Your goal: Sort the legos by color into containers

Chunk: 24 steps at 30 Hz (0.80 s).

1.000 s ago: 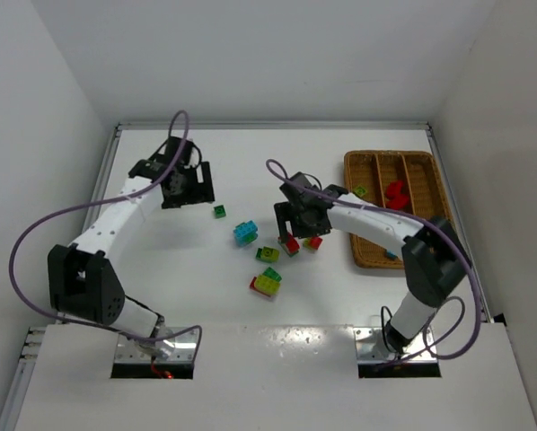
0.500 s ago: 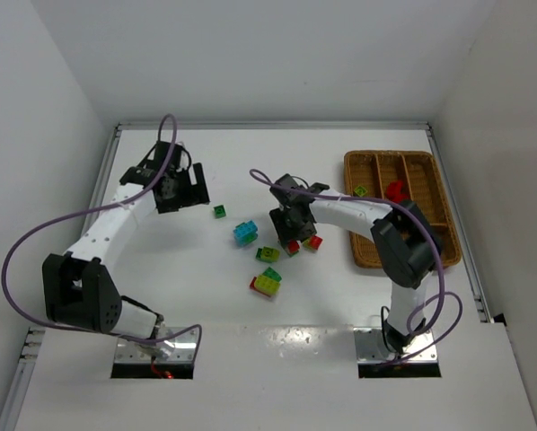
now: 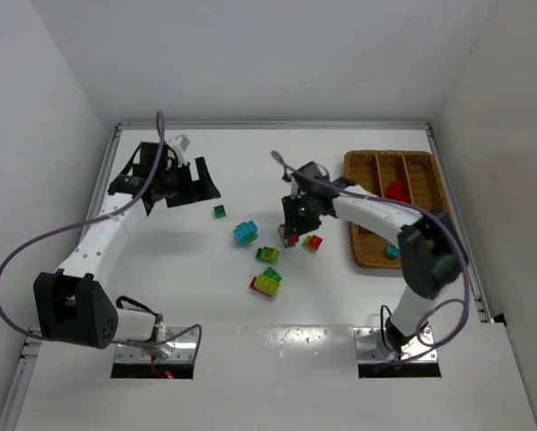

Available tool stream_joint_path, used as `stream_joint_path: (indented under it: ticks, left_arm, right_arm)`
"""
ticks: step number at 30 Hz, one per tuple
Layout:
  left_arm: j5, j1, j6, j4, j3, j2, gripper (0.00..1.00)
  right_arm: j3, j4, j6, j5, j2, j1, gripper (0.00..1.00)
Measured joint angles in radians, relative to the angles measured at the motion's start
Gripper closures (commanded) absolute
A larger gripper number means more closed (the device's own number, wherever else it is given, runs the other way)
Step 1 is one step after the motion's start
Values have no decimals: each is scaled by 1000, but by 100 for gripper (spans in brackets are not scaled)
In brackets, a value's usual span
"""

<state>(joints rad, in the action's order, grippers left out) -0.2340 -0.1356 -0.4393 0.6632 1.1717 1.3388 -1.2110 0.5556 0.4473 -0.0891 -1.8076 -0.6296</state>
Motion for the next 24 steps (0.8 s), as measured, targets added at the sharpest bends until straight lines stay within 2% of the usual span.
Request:
stream_joint_path:
  ticks: [6, 11, 16, 24]
  left_arm:
    - [-400, -35, -64, -306, -218, -103, 9]
    - [-660, -104, -171, -596, -321, -58, 7]
    - [-819, -181, -208, -750, -304, -26, 5]
    - [-954, -214, -193, -832, -239, 34, 7]
  right_arm:
    - [116, -154, 28, -354, 326, 199, 87]
    - [156, -304, 85, -651, 422, 255, 87]
    - [191, -360, 134, -840, 413, 261, 86]
    - [193, -425, 179, -983, 412, 262, 86]
